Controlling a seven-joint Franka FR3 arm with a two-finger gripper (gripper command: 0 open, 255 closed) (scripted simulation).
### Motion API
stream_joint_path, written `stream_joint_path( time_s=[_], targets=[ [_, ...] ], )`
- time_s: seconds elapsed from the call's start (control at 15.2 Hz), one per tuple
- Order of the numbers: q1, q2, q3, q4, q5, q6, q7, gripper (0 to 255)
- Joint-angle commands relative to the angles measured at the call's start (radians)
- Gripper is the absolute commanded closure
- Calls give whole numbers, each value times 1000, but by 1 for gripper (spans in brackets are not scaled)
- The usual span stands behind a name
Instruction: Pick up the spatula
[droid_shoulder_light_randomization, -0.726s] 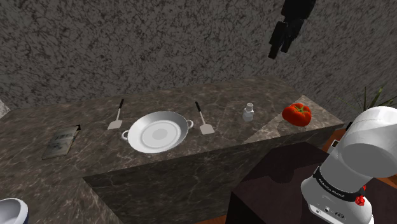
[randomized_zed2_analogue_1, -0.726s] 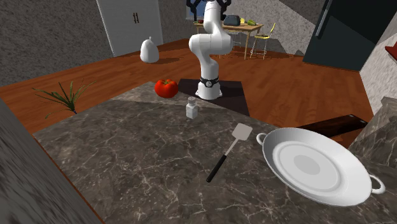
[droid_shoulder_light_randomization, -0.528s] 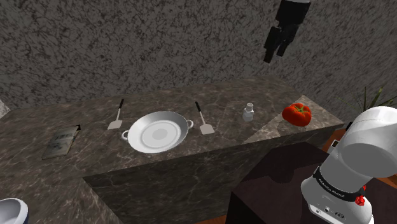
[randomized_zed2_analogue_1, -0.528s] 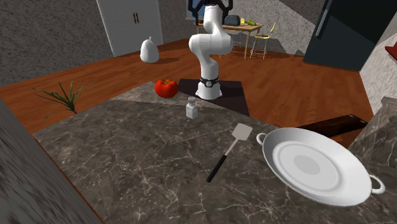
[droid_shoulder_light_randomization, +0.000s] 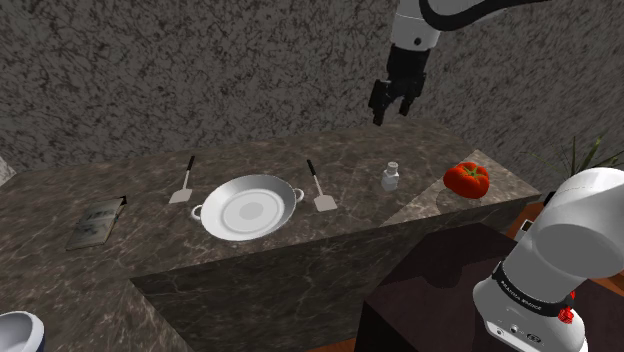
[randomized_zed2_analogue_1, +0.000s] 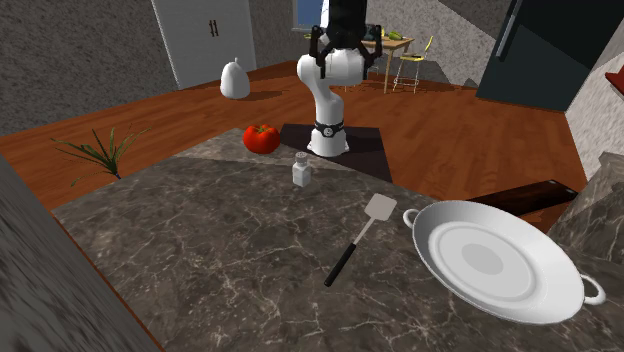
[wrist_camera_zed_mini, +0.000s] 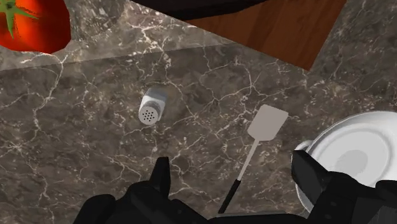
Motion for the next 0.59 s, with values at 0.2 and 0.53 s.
stream_joint_path(
  time_s=[0.2,0.53],
  targets=[
    [-17,151,67,-1,5,146,127,0],
    [-39,327,124,37,-19,275,258,0]
  ],
)
